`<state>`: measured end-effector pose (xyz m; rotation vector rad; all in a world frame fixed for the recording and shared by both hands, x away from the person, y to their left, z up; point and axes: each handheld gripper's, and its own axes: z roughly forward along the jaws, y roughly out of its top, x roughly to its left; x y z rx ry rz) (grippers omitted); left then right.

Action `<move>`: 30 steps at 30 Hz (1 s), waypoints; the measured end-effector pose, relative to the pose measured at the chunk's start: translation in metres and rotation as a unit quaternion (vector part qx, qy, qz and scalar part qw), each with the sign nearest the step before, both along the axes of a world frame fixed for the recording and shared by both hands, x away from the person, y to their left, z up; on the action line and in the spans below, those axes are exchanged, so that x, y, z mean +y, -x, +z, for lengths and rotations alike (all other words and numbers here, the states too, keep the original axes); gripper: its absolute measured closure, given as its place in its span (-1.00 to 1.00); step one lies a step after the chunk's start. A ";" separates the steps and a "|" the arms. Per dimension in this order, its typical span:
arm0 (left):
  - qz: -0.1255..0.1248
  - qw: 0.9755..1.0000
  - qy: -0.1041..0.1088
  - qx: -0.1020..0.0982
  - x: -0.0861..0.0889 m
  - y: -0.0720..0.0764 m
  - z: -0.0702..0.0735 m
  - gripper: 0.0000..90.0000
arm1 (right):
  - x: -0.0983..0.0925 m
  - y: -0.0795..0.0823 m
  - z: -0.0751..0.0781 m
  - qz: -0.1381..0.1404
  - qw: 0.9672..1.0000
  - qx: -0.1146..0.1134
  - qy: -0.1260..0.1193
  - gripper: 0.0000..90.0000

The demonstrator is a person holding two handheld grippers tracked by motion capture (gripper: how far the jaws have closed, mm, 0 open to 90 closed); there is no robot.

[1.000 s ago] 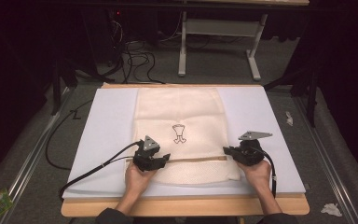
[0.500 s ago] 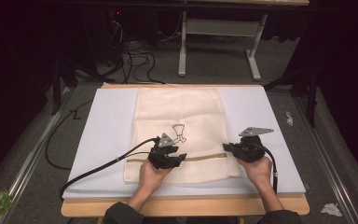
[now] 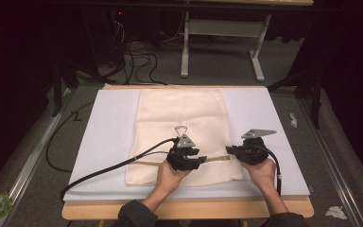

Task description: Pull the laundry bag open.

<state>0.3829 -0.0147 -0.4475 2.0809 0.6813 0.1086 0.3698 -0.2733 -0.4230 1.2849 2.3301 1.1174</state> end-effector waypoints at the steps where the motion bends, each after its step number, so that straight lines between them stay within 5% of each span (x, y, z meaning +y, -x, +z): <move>1: -0.006 1.000 -0.006 -0.003 -0.003 0.001 0.000 0.29 | 0.000 0.000 0.000 -0.001 1.000 0.000 0.000 0.96; 14: -0.033 0.999 0.009 0.011 -0.031 0.005 0.001 0.39 | 0.001 0.005 -0.004 -0.006 1.000 -0.002 -0.024 0.96; 30: -0.033 0.999 0.002 -0.009 -0.043 0.013 -0.001 0.36 | 0.005 0.008 -0.002 -0.002 0.999 -0.010 -0.037 0.96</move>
